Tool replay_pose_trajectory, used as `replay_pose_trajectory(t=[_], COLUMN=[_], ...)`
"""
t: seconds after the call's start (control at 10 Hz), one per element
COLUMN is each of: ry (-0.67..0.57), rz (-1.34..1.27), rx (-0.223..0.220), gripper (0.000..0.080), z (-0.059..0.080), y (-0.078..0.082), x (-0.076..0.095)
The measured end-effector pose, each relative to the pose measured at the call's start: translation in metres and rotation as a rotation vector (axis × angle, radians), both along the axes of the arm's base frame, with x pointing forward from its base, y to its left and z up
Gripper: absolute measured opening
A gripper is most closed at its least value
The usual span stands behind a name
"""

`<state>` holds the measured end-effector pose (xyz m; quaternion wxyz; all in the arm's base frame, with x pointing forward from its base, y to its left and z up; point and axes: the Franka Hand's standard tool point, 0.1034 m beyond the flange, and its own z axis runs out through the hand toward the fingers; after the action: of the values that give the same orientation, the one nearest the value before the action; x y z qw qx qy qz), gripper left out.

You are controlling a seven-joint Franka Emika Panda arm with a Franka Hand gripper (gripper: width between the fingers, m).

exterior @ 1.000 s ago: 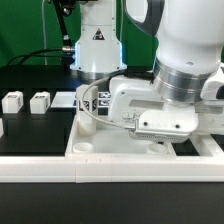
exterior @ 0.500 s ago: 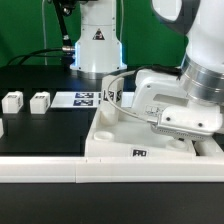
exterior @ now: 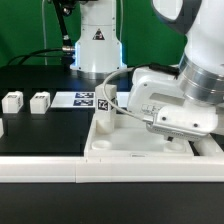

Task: Assemble square table

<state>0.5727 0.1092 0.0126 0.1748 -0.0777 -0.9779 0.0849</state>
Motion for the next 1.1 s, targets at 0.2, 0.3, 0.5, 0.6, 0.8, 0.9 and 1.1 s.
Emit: replay_pose_trajectory(t=[0.2, 0.3, 0.5, 0.6, 0.8, 0.9, 1.1], ry=[0.015, 0.02, 0.024, 0.025, 0.025, 0.026, 0.021], rz=[-0.01, -0.013, -0.017, -0.018, -0.018, -0.019, -0.019], rx=[-0.017, -0.021, -0.023, -0.023, -0.022, -0.022, -0.047], gripper=[0.0471, 0.0587, 0.0637, 0.0646, 0.0649, 0.0649, 0.0649], z=[0.003, 0.004, 0.004, 0.004, 0.004, 0.004, 0.025], y=[-0.011, -0.014, -0.016, -0.017, -0.017, -0.017, -0.02], x=[-0.002, -0.002, -0.003, -0.003, -0.003, -0.003, 0.001])
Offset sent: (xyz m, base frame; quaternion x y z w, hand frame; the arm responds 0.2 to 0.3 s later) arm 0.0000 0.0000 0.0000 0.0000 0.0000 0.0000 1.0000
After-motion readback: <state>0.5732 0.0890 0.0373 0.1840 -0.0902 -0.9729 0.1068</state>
